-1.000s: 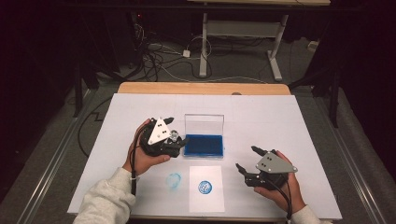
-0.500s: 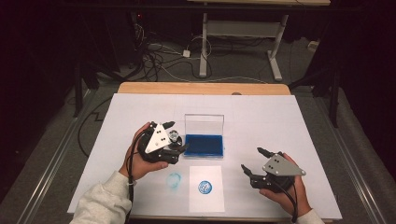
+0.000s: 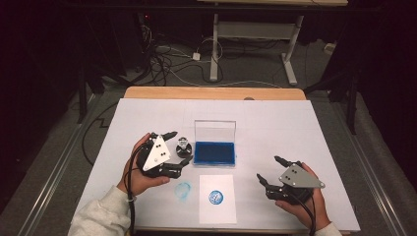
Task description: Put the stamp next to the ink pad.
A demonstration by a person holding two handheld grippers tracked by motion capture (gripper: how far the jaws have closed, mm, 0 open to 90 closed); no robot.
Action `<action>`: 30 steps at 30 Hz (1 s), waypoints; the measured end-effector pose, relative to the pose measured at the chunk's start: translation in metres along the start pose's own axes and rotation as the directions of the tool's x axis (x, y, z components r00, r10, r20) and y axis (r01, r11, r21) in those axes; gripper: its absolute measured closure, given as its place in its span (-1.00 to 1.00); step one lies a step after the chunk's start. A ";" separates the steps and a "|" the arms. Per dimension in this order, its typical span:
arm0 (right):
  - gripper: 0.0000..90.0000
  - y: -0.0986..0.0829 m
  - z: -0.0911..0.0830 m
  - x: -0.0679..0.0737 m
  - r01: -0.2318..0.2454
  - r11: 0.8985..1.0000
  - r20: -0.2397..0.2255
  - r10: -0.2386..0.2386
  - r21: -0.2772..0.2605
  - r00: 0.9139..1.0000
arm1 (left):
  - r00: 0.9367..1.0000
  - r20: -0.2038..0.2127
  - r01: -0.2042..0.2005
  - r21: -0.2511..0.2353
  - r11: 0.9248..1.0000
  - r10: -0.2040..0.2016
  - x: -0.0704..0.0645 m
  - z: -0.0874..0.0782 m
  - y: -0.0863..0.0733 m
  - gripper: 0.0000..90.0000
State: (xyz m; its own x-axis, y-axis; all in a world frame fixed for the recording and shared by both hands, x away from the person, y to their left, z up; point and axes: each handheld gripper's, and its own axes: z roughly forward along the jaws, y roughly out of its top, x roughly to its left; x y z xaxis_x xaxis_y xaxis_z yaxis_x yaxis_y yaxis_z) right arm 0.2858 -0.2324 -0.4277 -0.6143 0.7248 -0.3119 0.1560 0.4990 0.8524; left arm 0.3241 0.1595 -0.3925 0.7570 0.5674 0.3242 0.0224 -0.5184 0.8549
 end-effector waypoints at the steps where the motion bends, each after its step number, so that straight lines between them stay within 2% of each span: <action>1: -0.46 0.000 0.000 0.000 -0.001 1.000 0.003 0.001 -0.001 1.000 | 1.000 -0.003 -0.004 0.000 1.000 0.004 -0.001 -0.002 -0.001 -0.63; 4: -0.47 -0.001 -0.002 0.000 -0.005 1.000 0.008 0.005 -0.003 1.000 | 1.000 -0.013 -0.003 -0.002 1.000 0.003 -0.002 -0.006 -0.005 -0.63; 10: -0.56 -0.003 -0.006 -0.003 -0.011 1.000 0.025 0.011 -0.006 1.000 | 1.000 -0.025 -0.011 0.027 1.000 0.012 -0.005 -0.009 -0.015 -0.63; 14: -0.63 -0.005 -0.008 -0.004 -0.019 1.000 0.046 0.020 -0.012 0.999 | 0.998 -0.054 -0.027 0.040 0.999 0.029 -0.009 -0.012 -0.020 -0.64; 17: -0.63 -0.007 -0.010 -0.005 -0.029 0.999 0.060 0.030 -0.016 0.998 | 0.998 -0.065 -0.024 0.036 0.999 0.026 -0.010 -0.015 -0.024 -0.64; 23: -0.64 -0.009 -0.015 -0.007 -0.038 0.999 0.071 0.039 -0.017 0.997 | 0.995 -0.094 -0.029 0.061 0.998 0.035 -0.012 -0.021 -0.035 -0.64; 30: -0.63 -0.013 -0.017 -0.007 -0.040 0.999 0.076 0.041 -0.009 0.996 | 0.994 -0.104 -0.022 0.073 0.997 0.030 -0.017 -0.027 -0.050 -0.64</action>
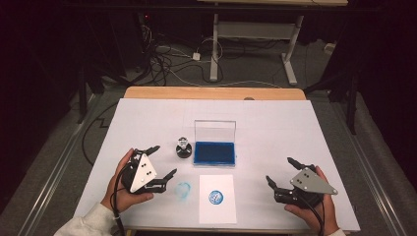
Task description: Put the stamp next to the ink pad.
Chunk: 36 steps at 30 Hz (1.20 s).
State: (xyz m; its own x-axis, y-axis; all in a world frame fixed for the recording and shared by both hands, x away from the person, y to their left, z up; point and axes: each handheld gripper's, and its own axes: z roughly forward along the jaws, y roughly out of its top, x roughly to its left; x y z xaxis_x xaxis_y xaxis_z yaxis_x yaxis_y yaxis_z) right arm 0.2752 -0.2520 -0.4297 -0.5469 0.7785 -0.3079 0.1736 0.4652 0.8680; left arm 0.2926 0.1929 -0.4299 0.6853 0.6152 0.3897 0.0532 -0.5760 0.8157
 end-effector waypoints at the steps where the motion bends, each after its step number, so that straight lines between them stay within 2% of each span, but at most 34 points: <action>1: -0.63 0.000 0.000 0.000 0.003 1.000 0.000 -0.003 0.001 1.000 | 1.000 0.002 -0.001 0.004 1.000 0.001 -0.001 -0.001 -0.002 -0.64; 9: -0.63 -0.004 -0.002 -0.001 0.000 1.000 0.002 0.000 0.006 1.000 | 1.000 -0.013 0.006 0.021 1.000 -0.005 -0.004 -0.005 -0.020 -0.64; 14: -0.63 -0.008 -0.002 -0.002 -0.004 1.000 0.010 0.004 0.013 1.000 | 0.999 -0.010 0.044 0.021 0.999 -0.044 -0.002 -0.008 -0.029 -0.64; 23: -0.63 -0.017 -0.003 -0.004 -0.025 0.999 0.014 0.025 0.031 1.000 | 0.997 0.022 0.078 0.088 0.993 -0.081 -0.006 -0.013 -0.048 -0.64; 27: -0.63 -0.024 -0.004 -0.004 -0.039 0.998 0.014 0.038 0.045 0.999 | 0.994 0.030 0.100 0.098 0.990 -0.104 -0.007 -0.017 -0.054 -0.64; 30: -0.63 -0.027 -0.004 -0.002 -0.043 0.998 0.014 0.042 0.054 0.999 | 0.995 0.032 0.084 0.128 0.988 -0.089 -0.009 -0.016 -0.058 -0.64; 36: -0.63 -0.027 -0.006 -0.001 -0.037 0.998 0.013 0.036 0.043 0.999 | 0.996 0.029 0.077 0.118 0.990 -0.081 -0.010 -0.017 -0.056 -0.64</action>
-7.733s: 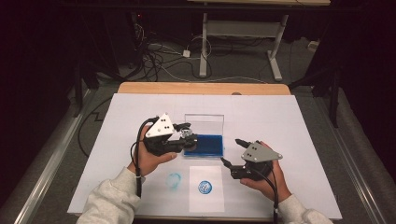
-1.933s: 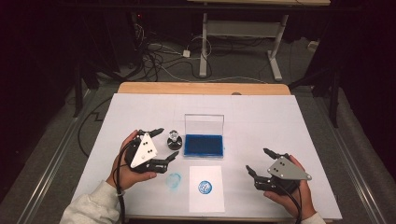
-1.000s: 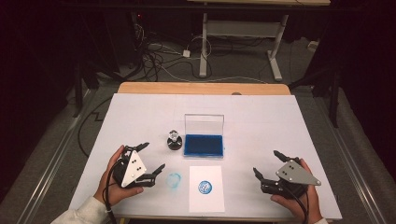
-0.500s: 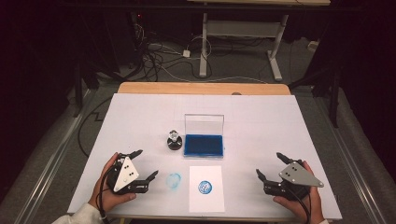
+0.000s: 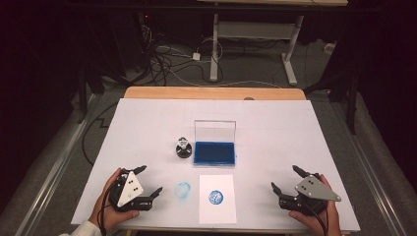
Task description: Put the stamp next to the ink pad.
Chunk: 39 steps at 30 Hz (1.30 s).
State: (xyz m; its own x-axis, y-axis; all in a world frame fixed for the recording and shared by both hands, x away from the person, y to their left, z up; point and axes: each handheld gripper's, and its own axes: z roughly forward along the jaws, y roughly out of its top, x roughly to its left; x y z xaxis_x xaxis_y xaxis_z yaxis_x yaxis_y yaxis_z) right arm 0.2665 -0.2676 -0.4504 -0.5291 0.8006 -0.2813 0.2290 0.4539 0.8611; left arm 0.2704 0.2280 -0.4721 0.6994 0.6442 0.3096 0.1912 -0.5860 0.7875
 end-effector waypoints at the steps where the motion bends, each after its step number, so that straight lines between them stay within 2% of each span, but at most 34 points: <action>1: -0.63 0.000 0.000 0.000 0.002 1.000 0.002 -0.002 0.000 1.000 | 1.000 0.002 0.004 -0.005 1.000 -0.004 0.001 0.000 0.000 -0.64; 11: -0.63 0.003 -0.003 0.004 0.008 1.000 0.012 -0.008 -0.014 1.000 | 1.000 0.006 0.002 -0.014 1.000 -0.002 0.001 -0.001 0.000 -0.64; 29: -0.64 0.001 -0.003 0.005 0.006 1.000 0.005 -0.006 -0.007 1.000 | 1.000 0.007 -0.005 -0.014 1.000 0.005 0.000 0.001 0.003 -0.64; 30: -0.64 0.001 -0.003 0.005 0.006 1.000 0.008 -0.006 -0.008 1.000 | 1.000 0.013 0.012 -0.004 1.000 -0.012 -0.002 0.001 0.003 -0.64; 34: -0.64 0.001 -0.006 0.005 0.003 1.000 0.013 -0.003 -0.007 1.000 | 1.000 0.019 0.020 -0.005 1.000 -0.020 -0.002 0.002 0.004 -0.64; 35: -0.64 0.000 -0.006 0.005 0.005 1.000 0.012 -0.005 -0.008 1.000 | 1.000 0.019 0.005 -0.014 1.000 -0.005 0.000 0.003 0.005 -0.64; 39: -0.64 -0.002 -0.009 0.004 -0.001 1.000 0.017 0.001 -0.005 1.000 | 1.000 0.020 0.000 -0.021 1.000 0.001 0.001 0.006 0.007 -0.64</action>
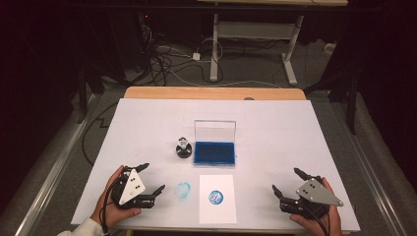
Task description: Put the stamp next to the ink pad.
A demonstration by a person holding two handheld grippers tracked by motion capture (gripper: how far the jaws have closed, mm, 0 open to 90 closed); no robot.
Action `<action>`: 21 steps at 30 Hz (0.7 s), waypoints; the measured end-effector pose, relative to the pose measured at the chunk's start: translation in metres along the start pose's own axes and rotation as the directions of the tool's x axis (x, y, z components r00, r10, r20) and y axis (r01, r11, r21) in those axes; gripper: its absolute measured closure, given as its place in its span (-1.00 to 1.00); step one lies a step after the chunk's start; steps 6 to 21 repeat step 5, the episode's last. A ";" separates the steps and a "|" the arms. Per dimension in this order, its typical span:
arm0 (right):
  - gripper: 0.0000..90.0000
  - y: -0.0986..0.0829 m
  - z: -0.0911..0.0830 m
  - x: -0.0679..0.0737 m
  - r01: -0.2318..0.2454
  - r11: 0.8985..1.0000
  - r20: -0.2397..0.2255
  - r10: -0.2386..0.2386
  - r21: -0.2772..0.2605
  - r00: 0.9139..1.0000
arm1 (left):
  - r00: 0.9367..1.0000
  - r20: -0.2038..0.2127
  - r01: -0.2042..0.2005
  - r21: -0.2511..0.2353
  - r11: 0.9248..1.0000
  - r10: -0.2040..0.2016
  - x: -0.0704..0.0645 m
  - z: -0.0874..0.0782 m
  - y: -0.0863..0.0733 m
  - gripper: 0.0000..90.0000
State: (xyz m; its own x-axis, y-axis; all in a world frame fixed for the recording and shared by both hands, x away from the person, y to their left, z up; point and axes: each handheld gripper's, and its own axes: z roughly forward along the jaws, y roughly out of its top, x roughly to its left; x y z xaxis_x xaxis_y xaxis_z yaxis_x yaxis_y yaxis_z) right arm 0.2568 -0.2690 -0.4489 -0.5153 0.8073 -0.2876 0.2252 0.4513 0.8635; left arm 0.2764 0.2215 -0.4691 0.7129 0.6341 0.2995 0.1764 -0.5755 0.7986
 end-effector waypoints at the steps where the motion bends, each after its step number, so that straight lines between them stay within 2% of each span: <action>1: -0.64 0.000 -0.001 -0.001 -0.007 1.000 0.002 0.007 -0.006 1.000 | 1.000 0.001 0.000 -0.002 1.000 0.000 0.001 0.001 0.001 -0.64; 5: -0.64 -0.004 -0.002 -0.004 -0.021 1.000 0.001 0.021 -0.003 1.000 | 1.000 -0.012 -0.002 -0.009 1.000 0.002 0.003 0.004 0.005 -0.64; 21: -0.64 -0.004 -0.002 -0.004 -0.021 1.000 0.001 0.021 -0.003 1.000 | 1.000 -0.012 -0.002 -0.009 1.000 0.002 0.003 0.004 0.005 -0.64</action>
